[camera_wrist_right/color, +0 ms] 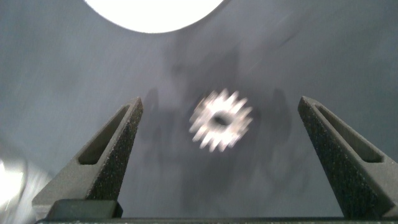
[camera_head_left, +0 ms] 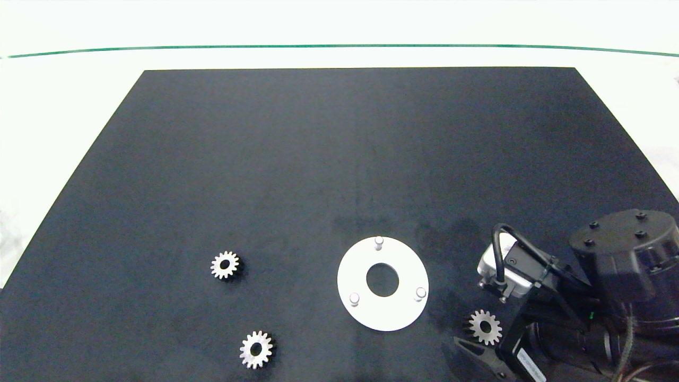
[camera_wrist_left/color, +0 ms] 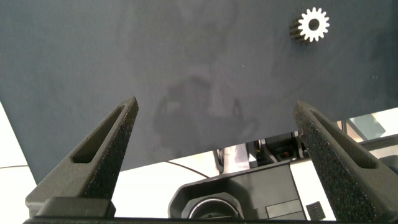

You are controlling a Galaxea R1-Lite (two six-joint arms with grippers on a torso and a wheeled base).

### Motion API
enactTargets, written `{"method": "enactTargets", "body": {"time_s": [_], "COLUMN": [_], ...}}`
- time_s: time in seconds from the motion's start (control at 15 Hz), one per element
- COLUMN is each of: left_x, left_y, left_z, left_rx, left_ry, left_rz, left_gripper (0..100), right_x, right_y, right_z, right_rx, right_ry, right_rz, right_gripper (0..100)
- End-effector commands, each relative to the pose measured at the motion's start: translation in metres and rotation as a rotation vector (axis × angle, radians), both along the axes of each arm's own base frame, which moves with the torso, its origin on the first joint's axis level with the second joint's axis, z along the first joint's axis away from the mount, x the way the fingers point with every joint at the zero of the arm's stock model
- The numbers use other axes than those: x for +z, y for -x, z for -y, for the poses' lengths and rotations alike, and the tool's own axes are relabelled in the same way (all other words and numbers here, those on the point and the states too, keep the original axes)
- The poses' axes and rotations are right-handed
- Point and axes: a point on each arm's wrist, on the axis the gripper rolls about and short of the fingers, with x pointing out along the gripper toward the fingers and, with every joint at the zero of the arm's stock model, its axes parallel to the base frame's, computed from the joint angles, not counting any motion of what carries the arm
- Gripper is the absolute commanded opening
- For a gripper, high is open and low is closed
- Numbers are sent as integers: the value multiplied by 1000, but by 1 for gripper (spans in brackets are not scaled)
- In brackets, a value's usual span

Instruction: Install three planetary gears onto the carrier pins

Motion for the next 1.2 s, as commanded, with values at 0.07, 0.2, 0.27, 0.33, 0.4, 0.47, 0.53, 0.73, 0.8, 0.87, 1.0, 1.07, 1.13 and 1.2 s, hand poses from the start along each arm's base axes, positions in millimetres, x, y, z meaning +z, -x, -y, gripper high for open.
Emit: {"method": "enactTargets", "body": {"time_s": [0.07, 0.2, 0.27, 0.33, 0.4, 0.47, 0.53, 0.73, 0.8, 0.87, 1.0, 1.07, 1.13, 1.2], "left_x": [0, 0, 0, -1, -1, -1, -1, -1, -1, -1, -1, -1, -1, -1], "left_y": [1, 1, 1, 1, 1, 1, 1, 2, 2, 2, 2, 2, 2, 2], "left_z": [0, 0, 0, 0, 0, 0, 0, 0, 0, 0, 0, 0, 0, 0], "left_rx": [-1, -1, -1, -1, -1, 0, -1, -1, -1, -1, -2, -3, -3, -3], "left_ry": [0, 0, 0, 0, -1, -1, -1, 0, 0, 0, -1, -1, -1, -1], "left_rz": [-2, 1, 0, -2, -5, -3, -5, 0, 0, 0, 0, 0, 0, 0], "left_gripper": [100, 100, 100, 100, 100, 100, 100, 100, 100, 100, 100, 100, 100, 100], "right_x": [-19, -23, -25, -26, -27, -27, -27, -33, -33, -34, -37, -37, -38, -38], "right_y": [5, 7, 8, 9, 8, 7, 7, 3, 2, 1, -2, -3, -3, -3], "right_z": [10, 11, 11, 12, 13, 13, 13, 11, 12, 11, 8, 8, 7, 7], "right_rx": [-32, -26, -27, -30, -36, -39, -39, -44, -50, -60, -67, -66, -66, -65], "right_ry": [13, 20, 19, 19, 17, 17, 18, 30, 26, 19, 7, 6, 6, 5], "right_rz": [21, 5, -4, -7, -8, -12, -13, -36, -36, -41, -39, -37, -37, -36], "right_gripper": [100, 100, 100, 100, 100, 100, 100, 100, 100, 100, 100, 99, 97, 94]}}
